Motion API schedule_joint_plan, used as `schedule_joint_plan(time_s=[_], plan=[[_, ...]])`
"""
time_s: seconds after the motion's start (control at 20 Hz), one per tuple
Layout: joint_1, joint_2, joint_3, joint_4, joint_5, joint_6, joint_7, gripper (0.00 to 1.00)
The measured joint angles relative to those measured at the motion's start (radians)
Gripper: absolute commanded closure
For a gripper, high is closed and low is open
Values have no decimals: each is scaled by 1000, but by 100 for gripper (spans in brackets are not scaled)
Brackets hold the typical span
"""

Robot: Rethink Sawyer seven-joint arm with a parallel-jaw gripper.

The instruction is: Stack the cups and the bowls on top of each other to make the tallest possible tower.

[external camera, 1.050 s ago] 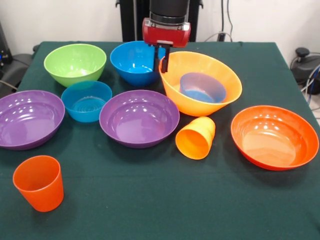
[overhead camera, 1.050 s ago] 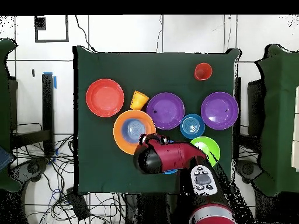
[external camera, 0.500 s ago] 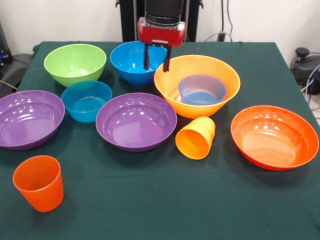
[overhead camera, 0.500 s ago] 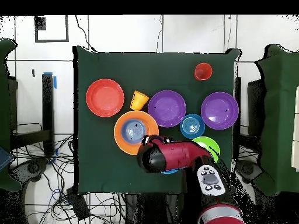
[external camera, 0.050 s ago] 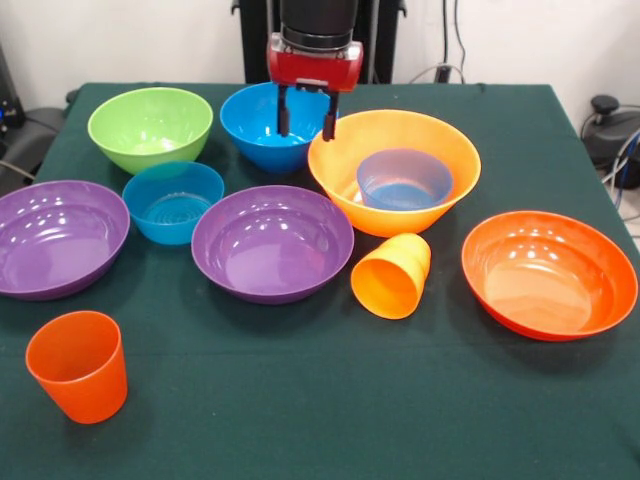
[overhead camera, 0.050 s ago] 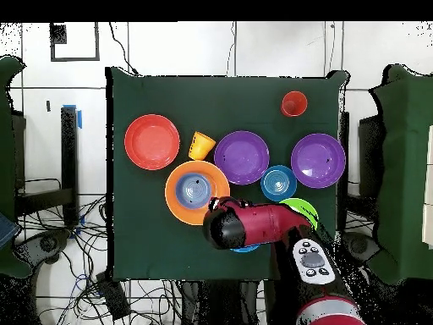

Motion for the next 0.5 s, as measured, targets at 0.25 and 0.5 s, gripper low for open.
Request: schedule_joint_plan(time_s=[0.25, 0.5], plan=[[-5, 0, 22, 0, 0, 27, 0, 0], [-18, 0, 45, 0, 0, 77, 0, 0]])
